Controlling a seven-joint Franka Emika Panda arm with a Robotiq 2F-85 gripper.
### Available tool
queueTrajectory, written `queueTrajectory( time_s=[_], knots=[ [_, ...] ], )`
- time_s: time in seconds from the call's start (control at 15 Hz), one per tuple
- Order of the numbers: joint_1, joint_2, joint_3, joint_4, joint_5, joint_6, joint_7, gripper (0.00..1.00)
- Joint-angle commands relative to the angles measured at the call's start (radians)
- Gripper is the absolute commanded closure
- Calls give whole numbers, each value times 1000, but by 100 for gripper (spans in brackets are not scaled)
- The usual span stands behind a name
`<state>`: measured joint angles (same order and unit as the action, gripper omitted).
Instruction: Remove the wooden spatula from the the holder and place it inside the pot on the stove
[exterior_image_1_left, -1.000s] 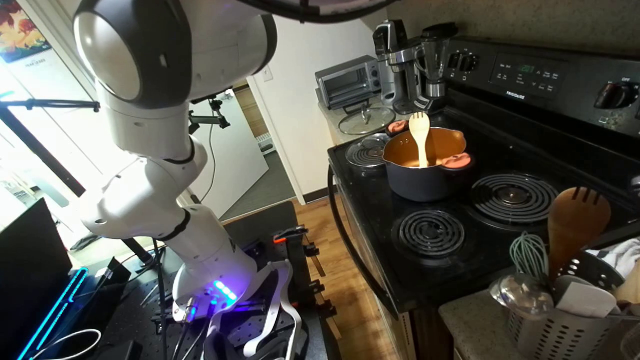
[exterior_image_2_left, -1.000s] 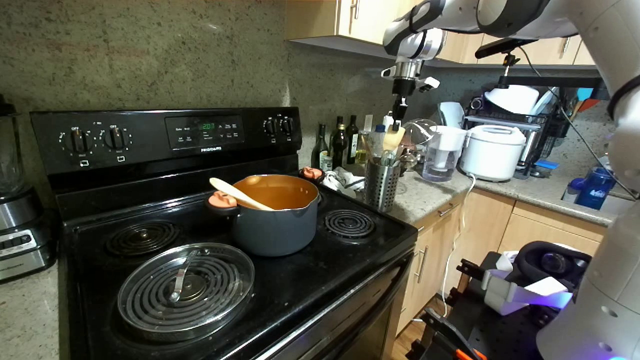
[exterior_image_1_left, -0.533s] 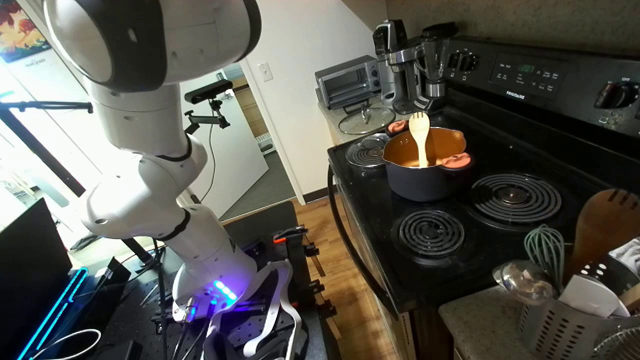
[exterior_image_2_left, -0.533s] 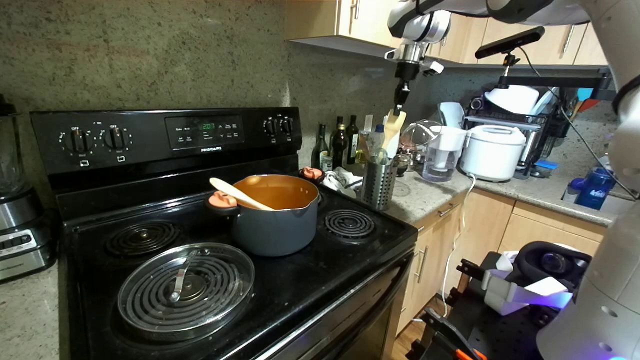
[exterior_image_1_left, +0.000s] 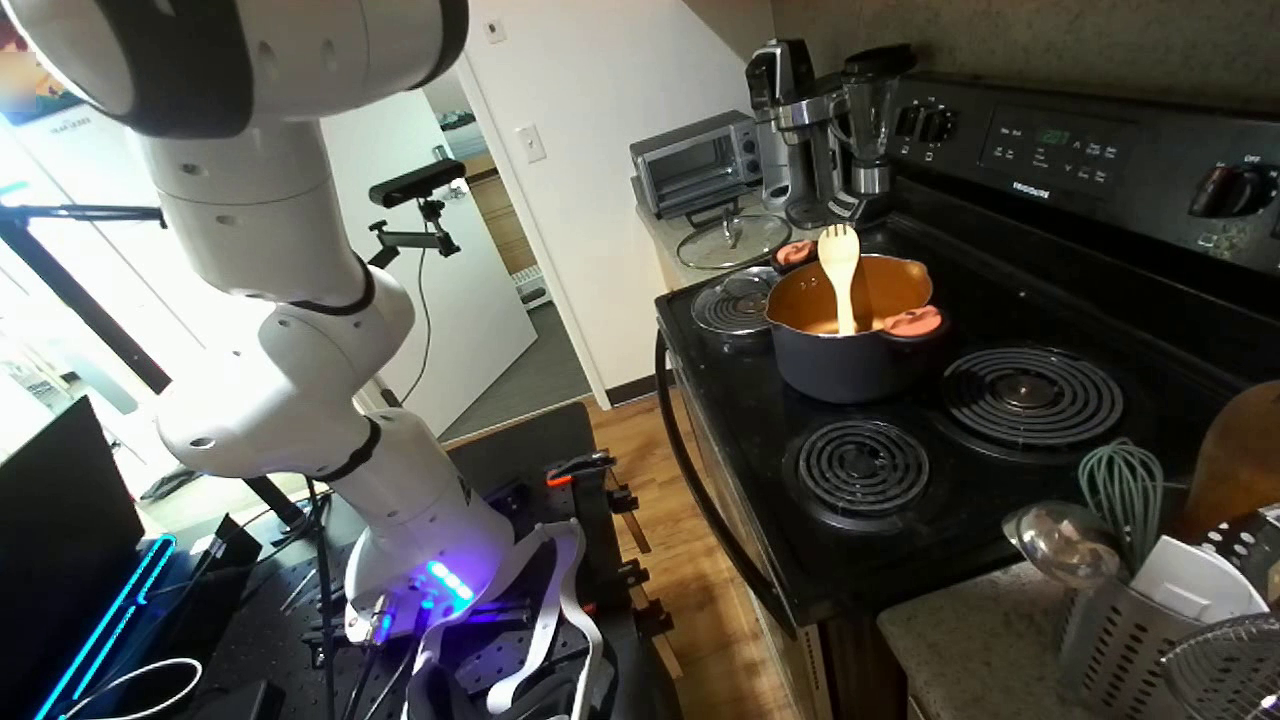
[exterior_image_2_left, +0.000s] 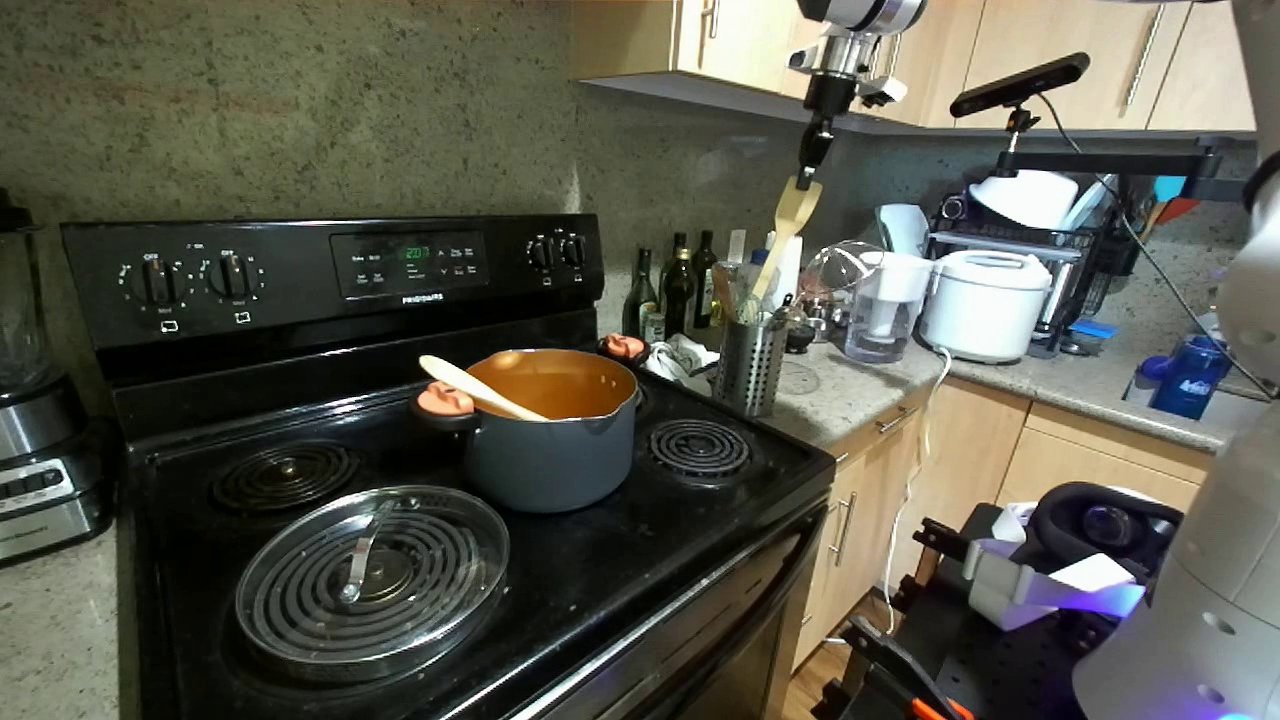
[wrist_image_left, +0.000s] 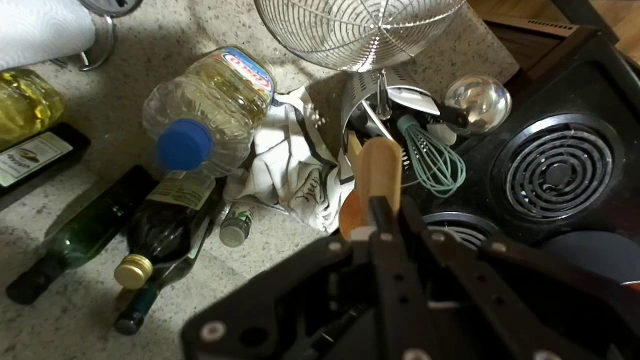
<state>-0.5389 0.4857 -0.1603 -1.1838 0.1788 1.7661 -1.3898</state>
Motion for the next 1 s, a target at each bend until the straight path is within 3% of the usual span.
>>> queueTrajectory(
  time_s=[0.0, 0.93],
  knots=[
    [8, -93, 4, -96, 14, 66, -1, 98],
    [51, -297, 0, -300, -30, 218, 9, 98]
  ],
)
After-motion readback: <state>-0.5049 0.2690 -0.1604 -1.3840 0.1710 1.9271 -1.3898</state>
